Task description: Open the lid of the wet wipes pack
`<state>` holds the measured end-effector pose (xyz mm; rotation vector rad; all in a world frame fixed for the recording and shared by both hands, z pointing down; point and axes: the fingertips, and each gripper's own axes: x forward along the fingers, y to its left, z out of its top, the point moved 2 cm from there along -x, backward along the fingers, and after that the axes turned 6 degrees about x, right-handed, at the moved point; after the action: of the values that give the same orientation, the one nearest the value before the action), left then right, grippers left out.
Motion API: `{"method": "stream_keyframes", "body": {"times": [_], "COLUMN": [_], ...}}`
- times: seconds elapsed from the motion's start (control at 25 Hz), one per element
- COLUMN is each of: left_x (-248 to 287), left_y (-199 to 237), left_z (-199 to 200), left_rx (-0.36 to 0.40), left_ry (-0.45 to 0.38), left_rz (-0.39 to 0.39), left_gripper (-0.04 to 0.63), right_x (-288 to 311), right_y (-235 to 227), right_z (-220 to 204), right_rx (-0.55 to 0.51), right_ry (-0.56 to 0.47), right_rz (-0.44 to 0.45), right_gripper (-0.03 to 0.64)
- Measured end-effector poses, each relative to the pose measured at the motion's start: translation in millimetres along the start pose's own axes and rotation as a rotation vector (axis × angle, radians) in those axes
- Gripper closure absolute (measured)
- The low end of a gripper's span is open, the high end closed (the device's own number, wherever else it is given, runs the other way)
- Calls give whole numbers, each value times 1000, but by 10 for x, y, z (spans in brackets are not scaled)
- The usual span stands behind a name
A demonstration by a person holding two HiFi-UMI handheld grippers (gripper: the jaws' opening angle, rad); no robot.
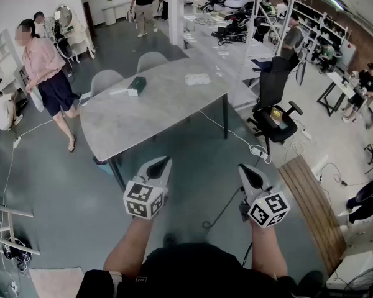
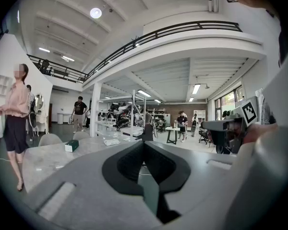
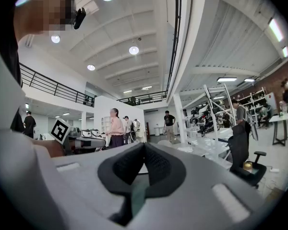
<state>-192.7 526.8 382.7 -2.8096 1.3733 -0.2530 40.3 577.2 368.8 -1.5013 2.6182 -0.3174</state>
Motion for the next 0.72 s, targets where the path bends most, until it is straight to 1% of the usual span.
{"method": "stream_keyframes", "body": {"times": [0.44, 0.6, 0.72], "left_x": [112, 161, 171], "left_y": [-459, -641, -735], "left_z": [13, -4, -18], "left_rx": [-4, -6, -11], "left_ry": [20, 18, 25], "left_rz": [-7, 2, 10], "left_gripper": [592, 592, 592], "right_x": [-409, -571, -628], "right_y": [-246, -424, -513], "right_z": [-15, -103, -137], "right_rx": [7, 5, 40], "right_ry": [8, 40, 46], "right_rz": [6, -2, 11], "right_gripper": [615, 615, 614]}}
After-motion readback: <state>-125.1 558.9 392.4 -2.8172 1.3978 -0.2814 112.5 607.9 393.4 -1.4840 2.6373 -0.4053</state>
